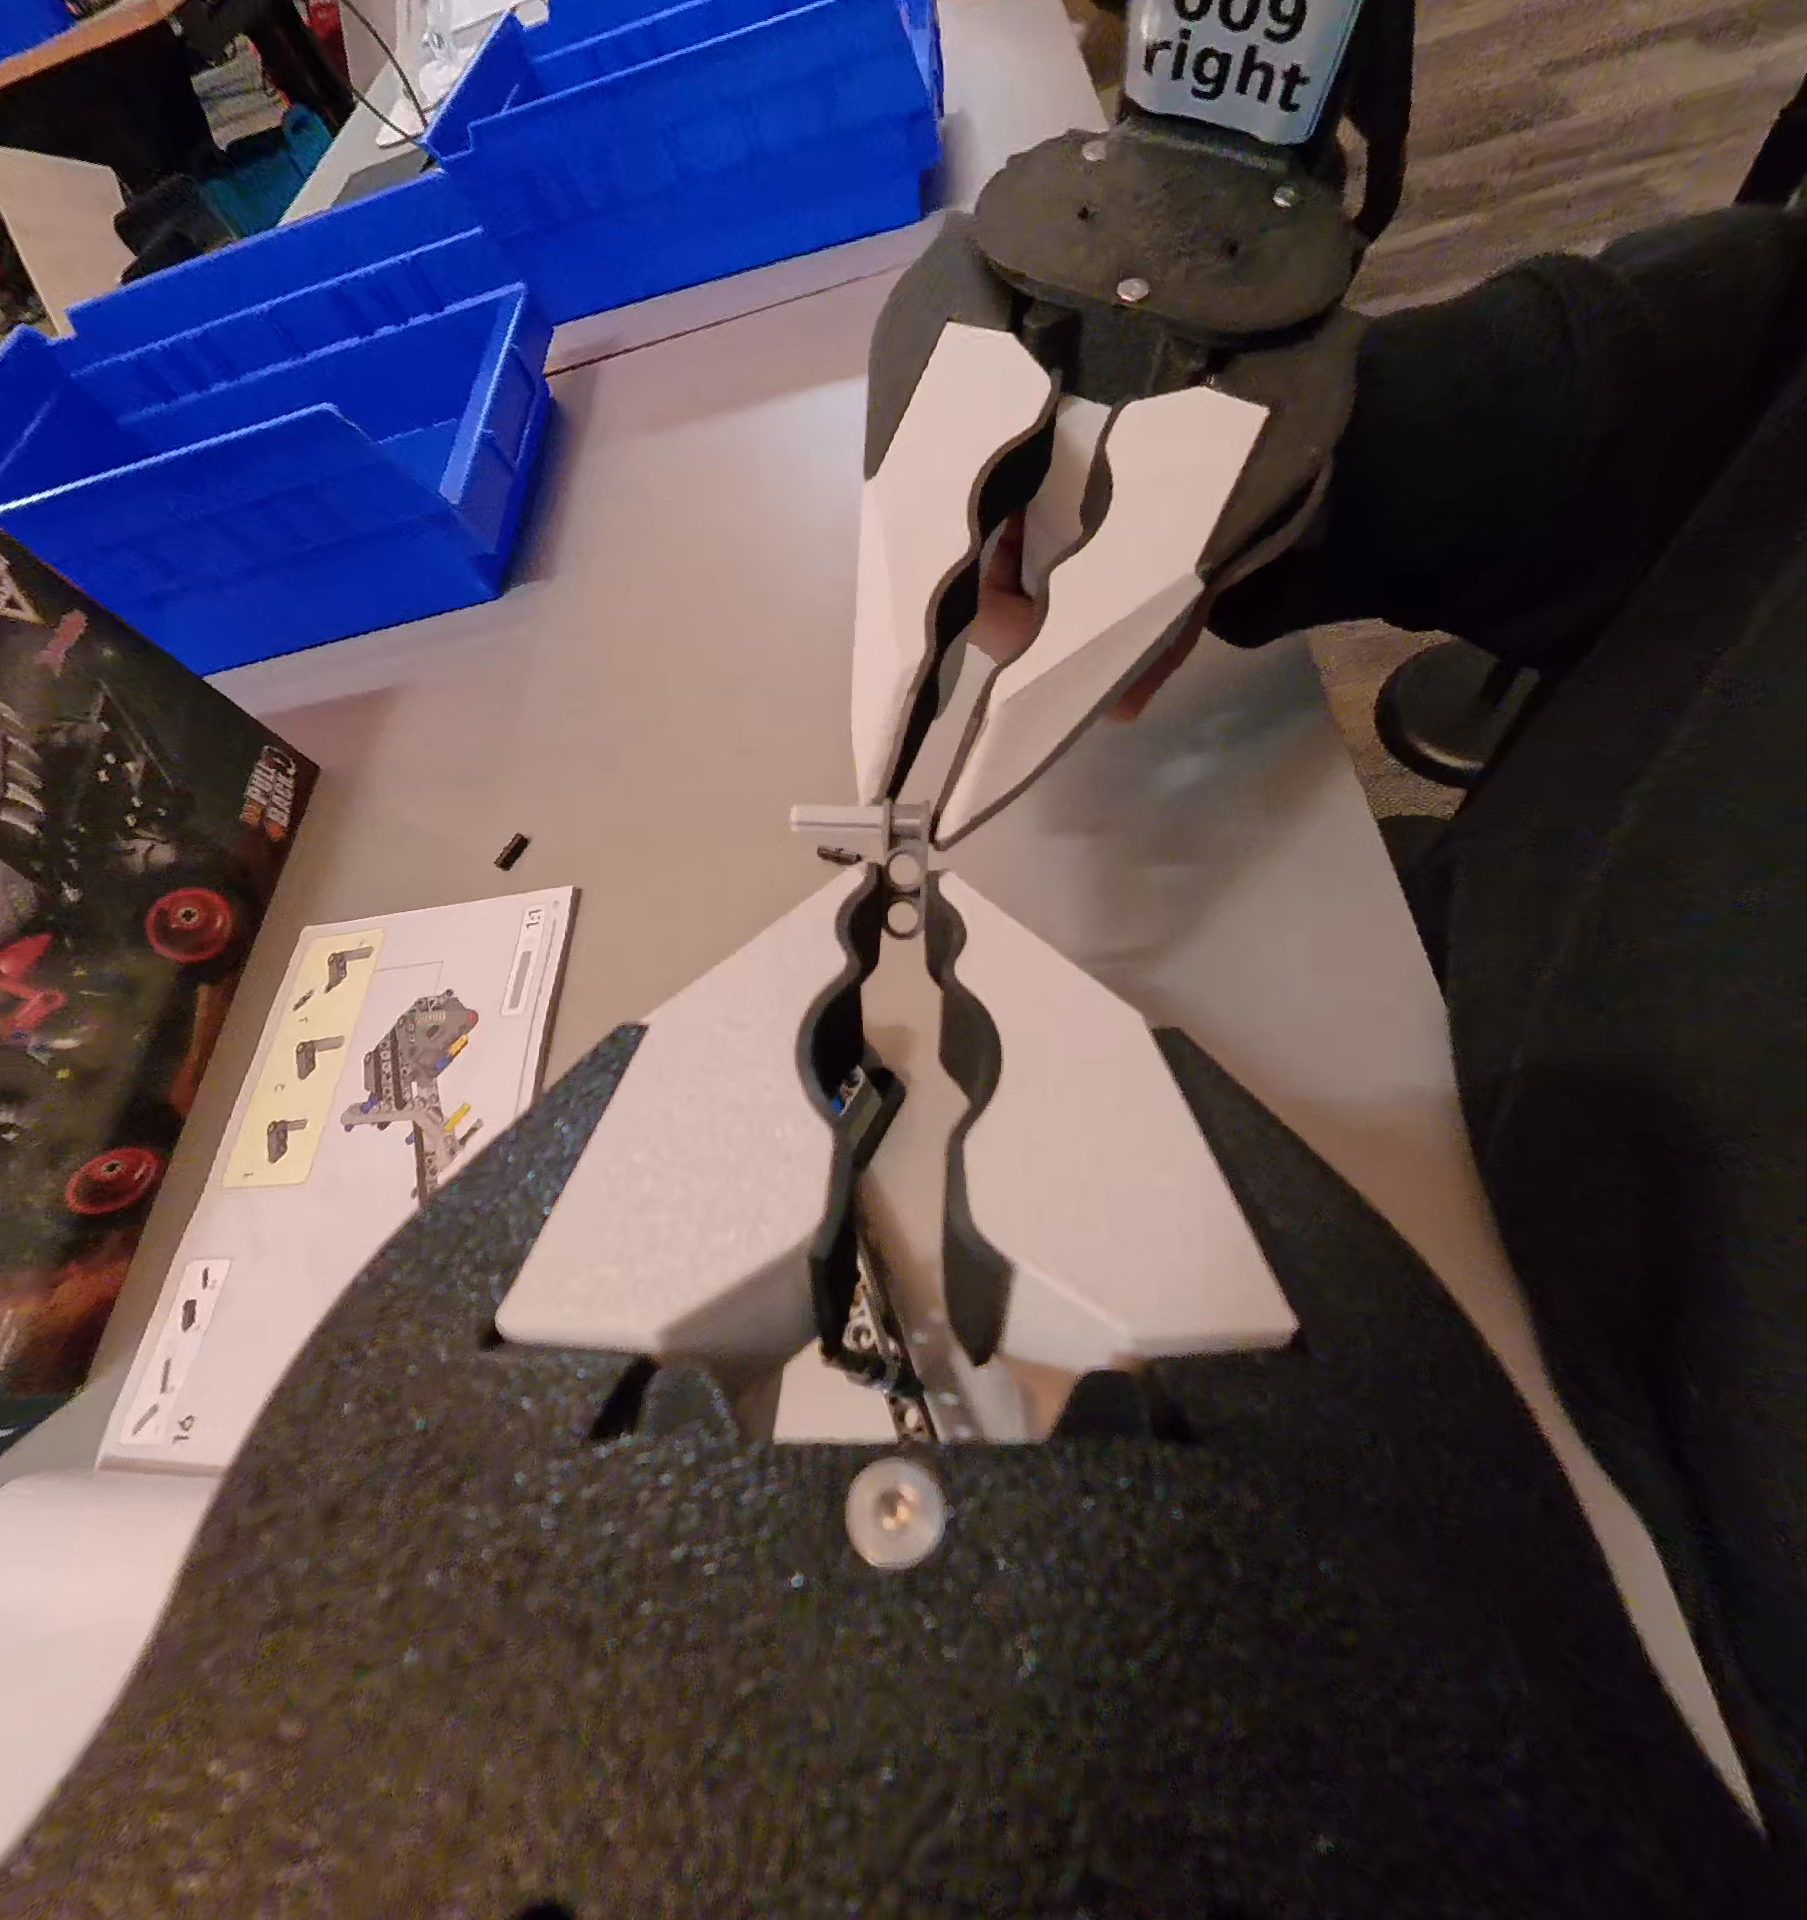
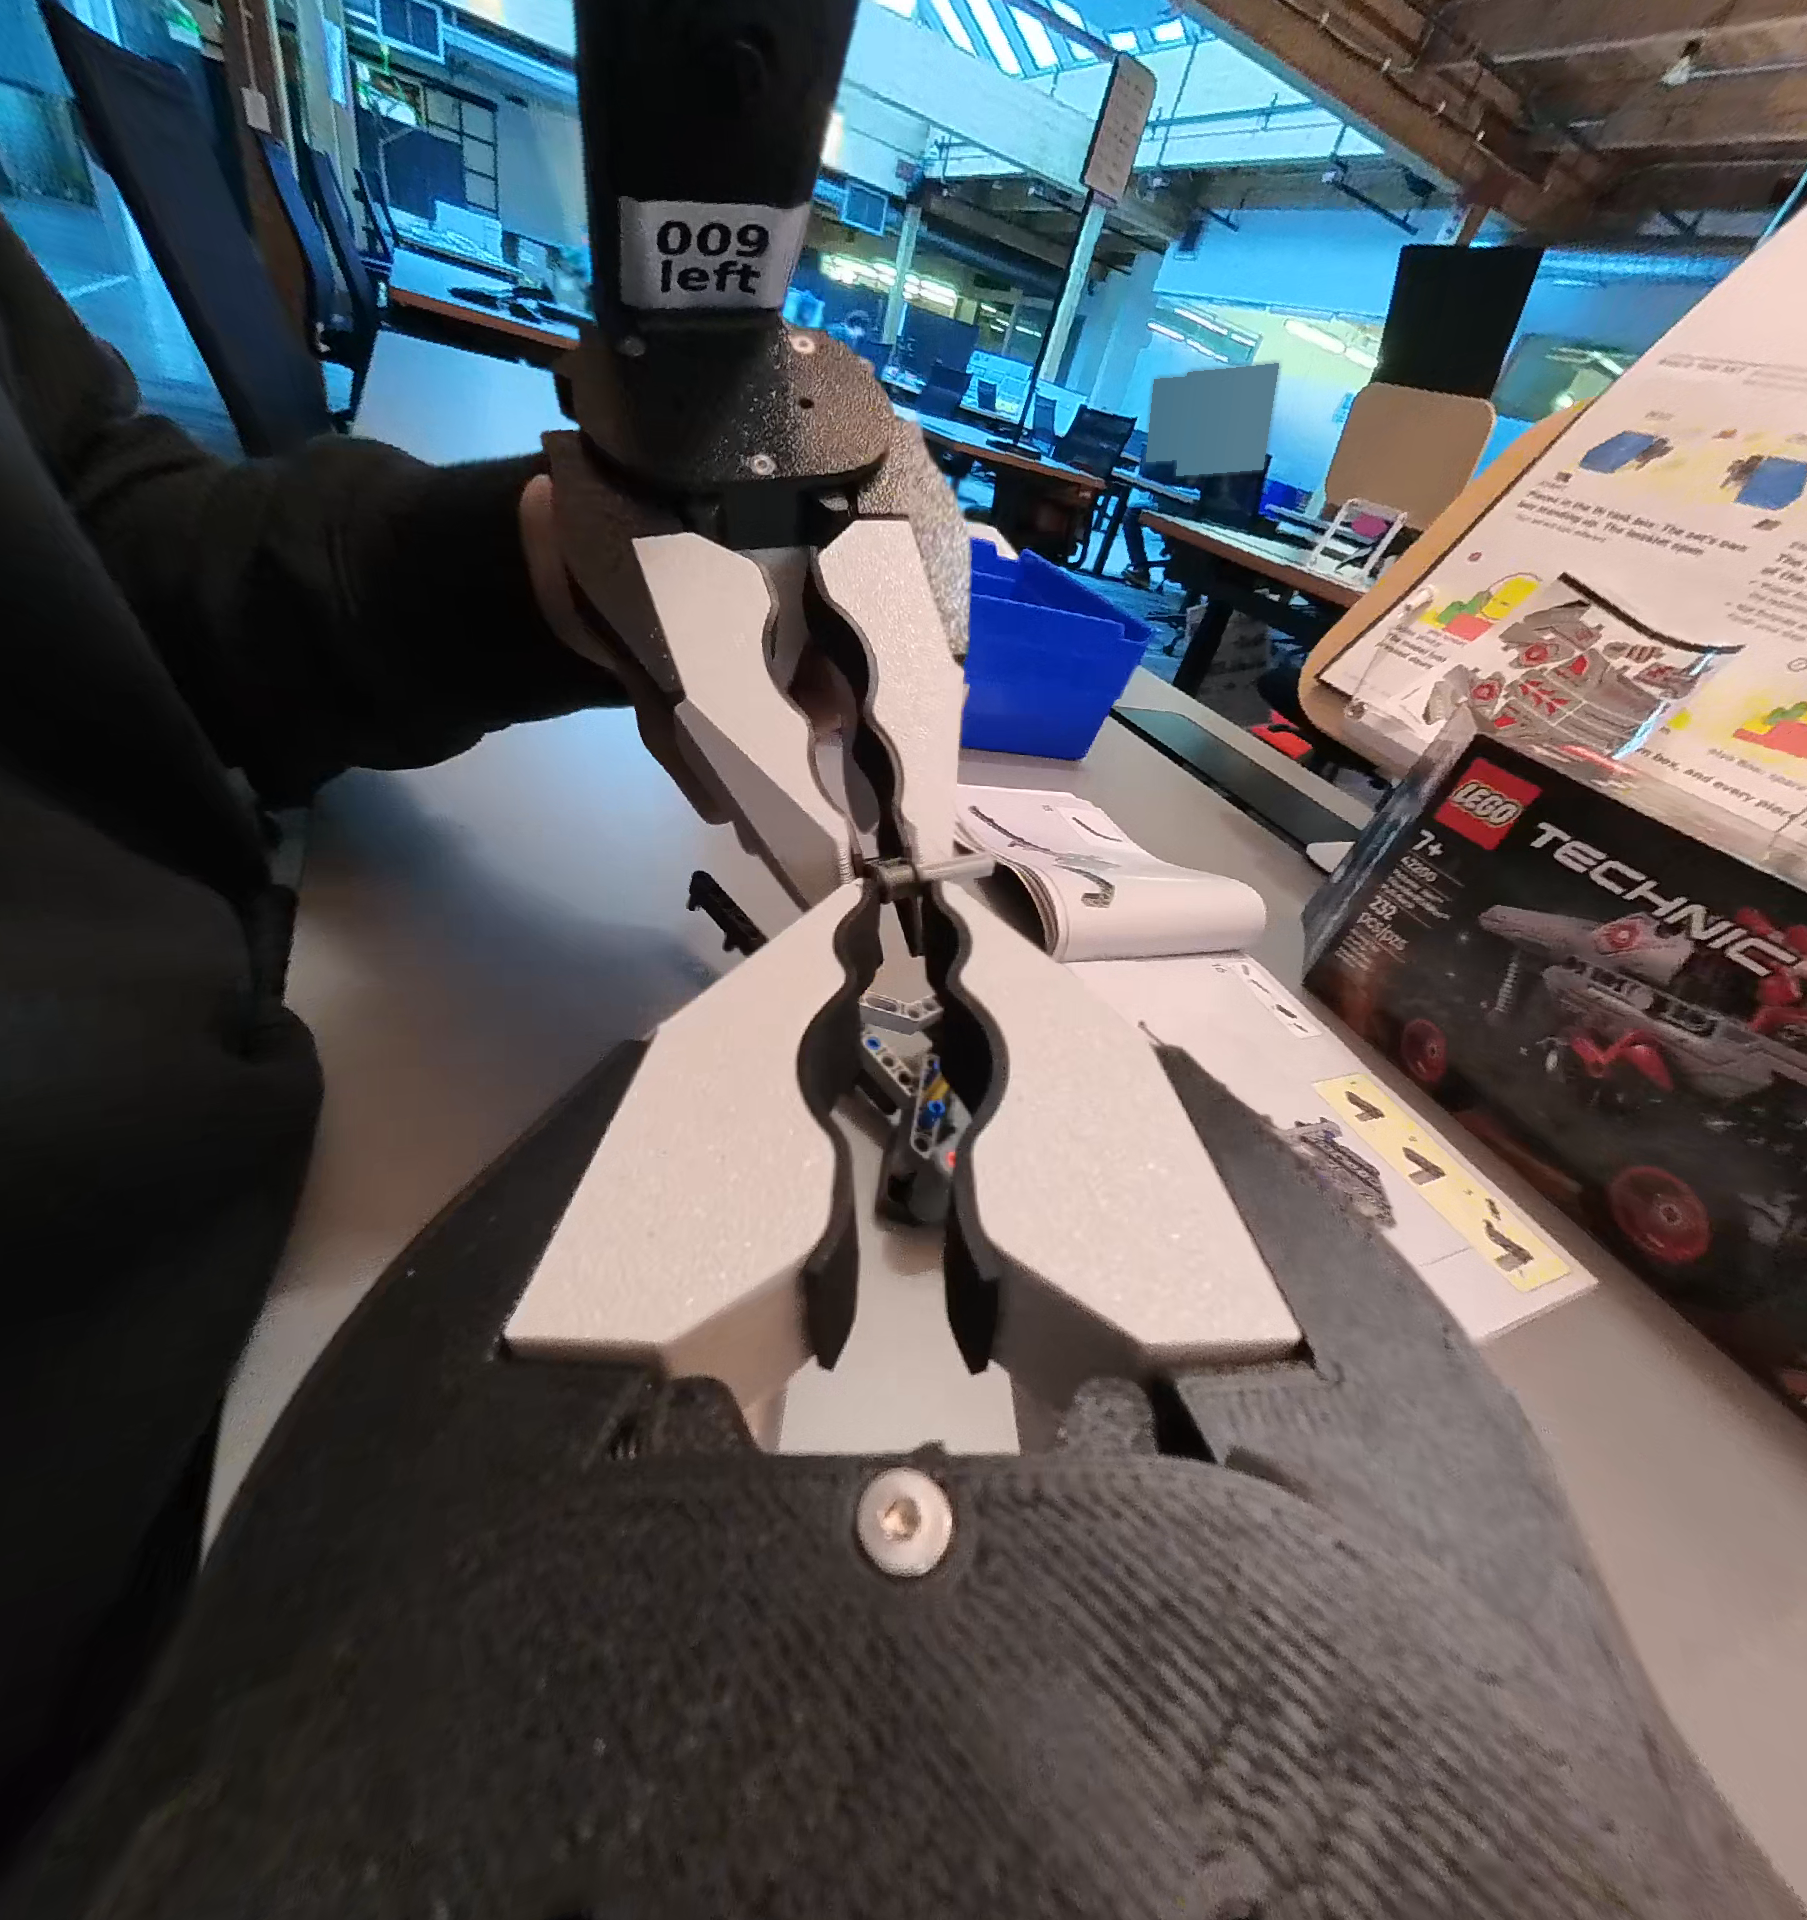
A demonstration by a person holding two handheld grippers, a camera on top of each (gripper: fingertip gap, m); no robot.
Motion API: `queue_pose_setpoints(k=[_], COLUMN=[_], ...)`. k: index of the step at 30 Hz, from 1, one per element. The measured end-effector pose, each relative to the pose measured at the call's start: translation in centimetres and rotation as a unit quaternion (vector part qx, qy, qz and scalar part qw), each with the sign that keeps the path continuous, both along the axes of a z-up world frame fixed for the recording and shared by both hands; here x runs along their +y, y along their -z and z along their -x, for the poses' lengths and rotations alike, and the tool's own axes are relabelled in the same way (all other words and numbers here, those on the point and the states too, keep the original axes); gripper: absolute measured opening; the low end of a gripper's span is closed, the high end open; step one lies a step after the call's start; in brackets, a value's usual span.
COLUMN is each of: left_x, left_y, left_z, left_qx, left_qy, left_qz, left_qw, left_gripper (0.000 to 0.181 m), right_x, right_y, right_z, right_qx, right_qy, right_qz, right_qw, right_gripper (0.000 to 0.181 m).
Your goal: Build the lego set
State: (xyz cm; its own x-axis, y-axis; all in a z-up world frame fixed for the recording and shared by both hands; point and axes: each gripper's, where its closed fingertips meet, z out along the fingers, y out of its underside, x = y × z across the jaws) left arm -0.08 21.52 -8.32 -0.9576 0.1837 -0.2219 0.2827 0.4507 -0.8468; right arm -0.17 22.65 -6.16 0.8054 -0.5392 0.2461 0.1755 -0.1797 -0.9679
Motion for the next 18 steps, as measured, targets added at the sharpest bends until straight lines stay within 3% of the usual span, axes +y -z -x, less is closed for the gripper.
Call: queue_pose_setpoints(k=[1,6,18], left_x=[-0.01,-0.16,0.03], left_y=[0.01,-0.44,-0.65], left_z=[0.0,-0.24,-0.52], left_qx=[0.0,0.005,-0.004], left_qy=[0.001,-0.005,0.004], left_qz=[0.002,0.031,0.037], left_qw=[1.0,0.999,0.999], left_gripper=[0.004,0.011,0.005], right_x=[-0.02,-0.16,-0.28], right_y=[-0.02,0.28,0.09], right_z=[-0.08,-0.44,-0.74], right_qx=[-0.002,0.009,0.035], right_qy=[0.003,0.011,0.002], right_qz=[0.001,-0.012,-0.073], right_qw=[1.0,1.0,0.997], right_gripper=[0.007,0.006,0.007])
